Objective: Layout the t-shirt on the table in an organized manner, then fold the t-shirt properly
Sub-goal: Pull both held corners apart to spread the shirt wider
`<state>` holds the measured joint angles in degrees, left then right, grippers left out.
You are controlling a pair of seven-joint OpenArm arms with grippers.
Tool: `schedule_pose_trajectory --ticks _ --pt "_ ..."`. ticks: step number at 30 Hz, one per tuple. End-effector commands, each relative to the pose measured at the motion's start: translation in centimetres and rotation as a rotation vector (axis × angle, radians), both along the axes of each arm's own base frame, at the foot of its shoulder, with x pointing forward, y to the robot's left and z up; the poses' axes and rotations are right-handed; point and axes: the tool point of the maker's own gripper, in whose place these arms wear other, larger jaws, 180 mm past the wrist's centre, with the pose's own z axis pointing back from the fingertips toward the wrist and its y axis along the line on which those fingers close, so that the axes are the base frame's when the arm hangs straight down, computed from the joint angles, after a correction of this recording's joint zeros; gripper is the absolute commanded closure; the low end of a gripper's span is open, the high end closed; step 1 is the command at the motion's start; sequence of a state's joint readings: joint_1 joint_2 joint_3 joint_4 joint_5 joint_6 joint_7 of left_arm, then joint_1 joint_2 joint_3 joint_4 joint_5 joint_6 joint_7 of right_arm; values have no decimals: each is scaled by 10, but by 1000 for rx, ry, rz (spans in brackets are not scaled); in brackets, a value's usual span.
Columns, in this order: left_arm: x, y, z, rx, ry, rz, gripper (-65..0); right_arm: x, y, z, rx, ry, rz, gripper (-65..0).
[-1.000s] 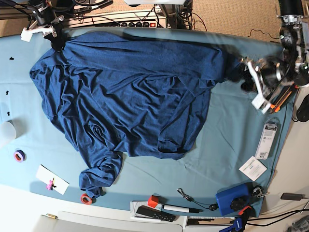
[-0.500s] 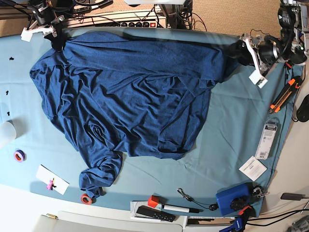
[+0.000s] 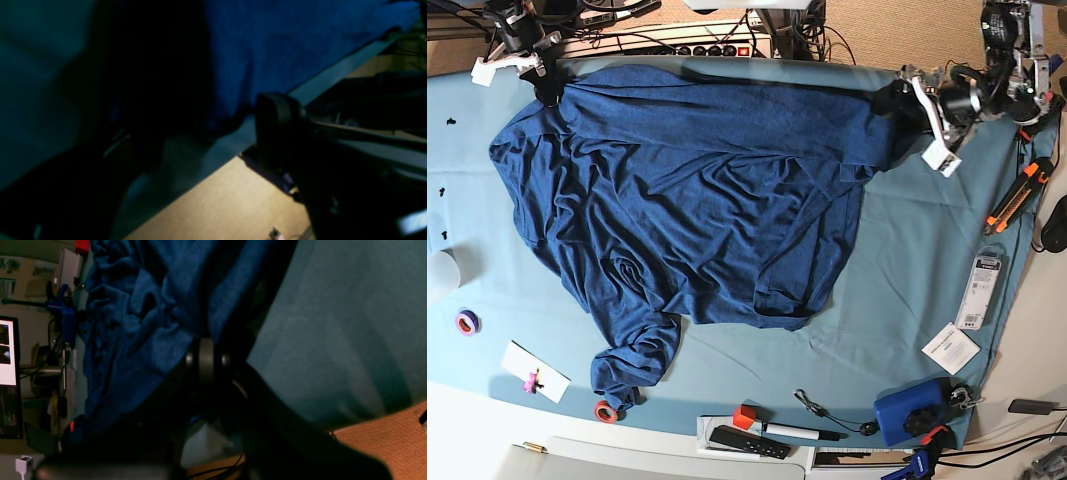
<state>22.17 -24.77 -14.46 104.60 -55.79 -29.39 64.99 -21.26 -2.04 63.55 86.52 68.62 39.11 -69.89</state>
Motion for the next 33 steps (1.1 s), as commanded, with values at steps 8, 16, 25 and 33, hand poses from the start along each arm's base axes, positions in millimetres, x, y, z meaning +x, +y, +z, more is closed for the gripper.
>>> schedule_pose_trajectory --ticks 8,16,25,33 --pt "-8 -7 -6 -7 30 -36 -146 0 -3 6 -18 -7 22 0" --pt "-20 -8 -4 -6 61 -126 0 -6 9 16 45 -42 75 0" --pt "-37 -14 18 -121 90 -247 0 -27 -16 54 -120 -39 45 0" --pt "-40 -22 28 -194 75 -274 0 -36 -29 82 -246 -35 37 0"
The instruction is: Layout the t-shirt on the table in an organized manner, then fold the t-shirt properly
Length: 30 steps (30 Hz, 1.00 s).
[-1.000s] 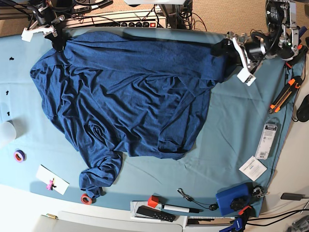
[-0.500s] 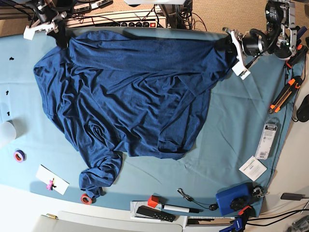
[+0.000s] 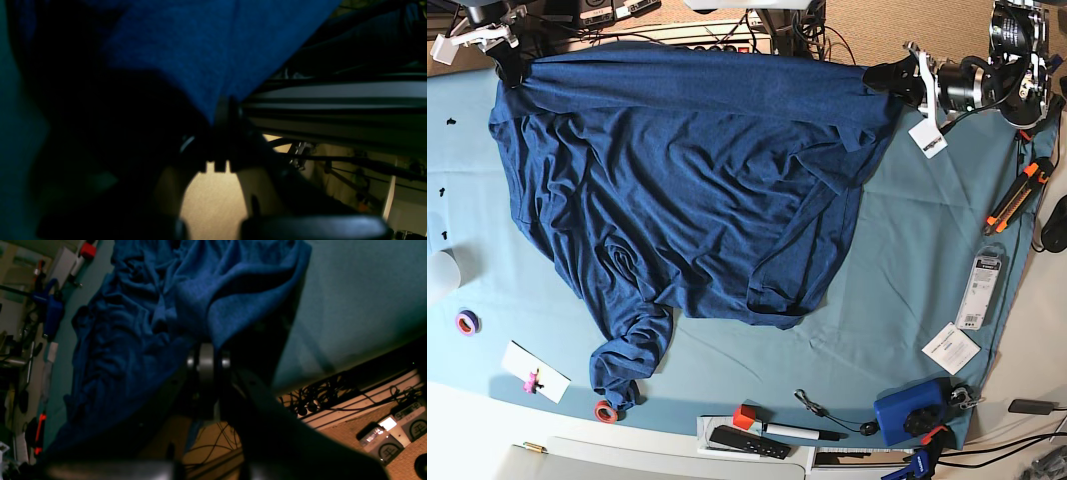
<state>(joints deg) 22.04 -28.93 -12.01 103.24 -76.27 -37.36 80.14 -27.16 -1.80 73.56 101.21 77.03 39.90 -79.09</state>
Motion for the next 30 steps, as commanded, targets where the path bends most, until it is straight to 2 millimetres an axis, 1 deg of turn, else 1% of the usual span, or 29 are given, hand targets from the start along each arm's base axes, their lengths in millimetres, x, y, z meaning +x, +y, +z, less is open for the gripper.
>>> schedule_pose_trajectory --ticks 1,5,7,10,15,19,22,26,30 --pt "4 0 8 -19 -23 -5 0 1 -6 13 -33 -31 0 0" --pt "4 -1 9 -24 -24 -4 0 1 -6 13 -32 -30 1 0" --pt "6 -3 14 -50 -50 -19 0 2 -6 14 -33 -36 2 0" --pt "15 -8 24 -94 -90 -22 0 7 -3 15 -27 -53 10 0" --pt "38 -10 36 -107 -158 -23 0 19 4 12 -15 -62 41 0" --pt "40 -8 33 -80 -164 -26 0 25 13 4 -3 -35 77 0" --pt "41 -8 34 -85 -165 -25 0 29 17 5 7 -48 93 0" --pt "56 -13 50 -132 -214 -23 0 44 20 13 8 -95 125 0" --pt "77 -17 63 -146 -283 -15 0 66 19 19 -23 -119 164 0"
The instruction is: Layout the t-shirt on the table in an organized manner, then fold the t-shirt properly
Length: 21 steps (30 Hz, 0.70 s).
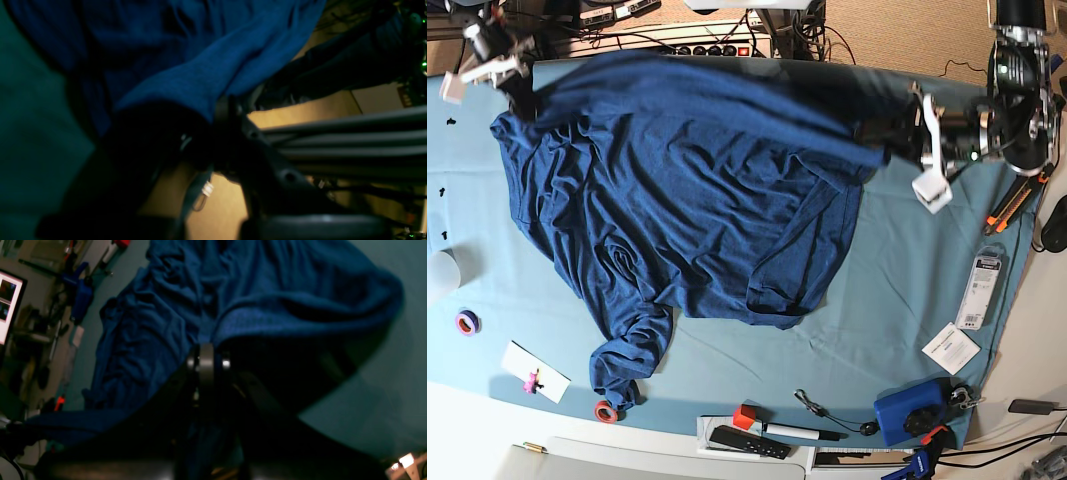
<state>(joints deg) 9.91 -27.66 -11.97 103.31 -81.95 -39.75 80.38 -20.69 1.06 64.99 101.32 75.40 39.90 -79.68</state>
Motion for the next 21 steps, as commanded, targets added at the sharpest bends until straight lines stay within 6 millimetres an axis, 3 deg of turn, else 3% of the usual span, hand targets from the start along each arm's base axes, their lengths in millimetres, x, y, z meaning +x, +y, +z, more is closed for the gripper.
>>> schedule_pose_trajectory --ticks 1,8,13,18,21 --pt "12 -2 14 -28 -56 11 0 11 -5 15 -39 -47 12 0" --pt "47 0 13 44 -170 109 0 55 -14 3 -178 22 11 0" --pt "58 15 -3 165 -195 168 0 68 -22 -9 -280 85 -30 0" --pt "47 21 -17 240 -136 134 0 67 -19 -21 -304 153 -12 0" --pt "30 27 -30 305 -60 65 0 65 -19 -23 -305 161 -12 0"
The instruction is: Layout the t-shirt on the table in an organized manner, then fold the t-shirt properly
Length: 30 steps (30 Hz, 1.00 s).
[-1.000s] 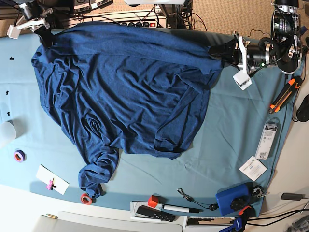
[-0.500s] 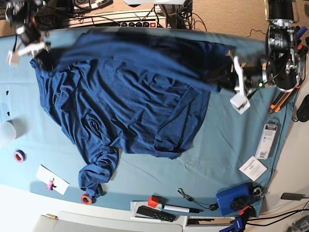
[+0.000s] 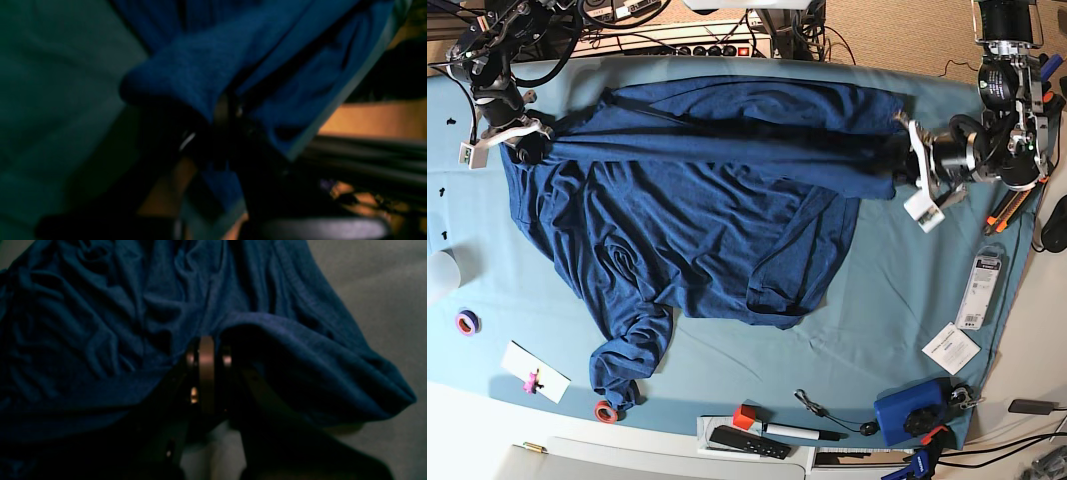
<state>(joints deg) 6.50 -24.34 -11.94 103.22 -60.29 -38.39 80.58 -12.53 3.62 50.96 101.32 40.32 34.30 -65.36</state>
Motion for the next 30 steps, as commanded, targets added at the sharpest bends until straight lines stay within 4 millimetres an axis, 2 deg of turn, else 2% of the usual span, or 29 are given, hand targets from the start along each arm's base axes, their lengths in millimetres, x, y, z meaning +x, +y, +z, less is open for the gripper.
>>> schedule_pose_trajectory --ticks 1,4,13,14,18,20,25,30 --pt "6 -1 14 -38 -35 -8 0 5 -6 12 -28 -36 3 0" --pt "1 -6 26 -120 -36 -33 0 5 -5 12 -27 -34 4 0" --pt "-35 17 3 -44 74 -38 0 4 -5 11 -27 -27 6 0" --pt "-39 19 -1 -30 87 -36 -18 4 -5 11 -27 -27 6 0" --pt "-53 37 -24 95 164 18 -278 4 -5 11 -27 -26 6 0" --pt "-58 52 -36 183 193 58 -365 4 -5 11 -26 -27 6 0" --pt "-57 65 -46 258 195 125 -381 4 -5 11 -26 -26 6 0" --pt "-59 54 -43 182 208 157 -380 4 -5 11 -24 -27 7 0"
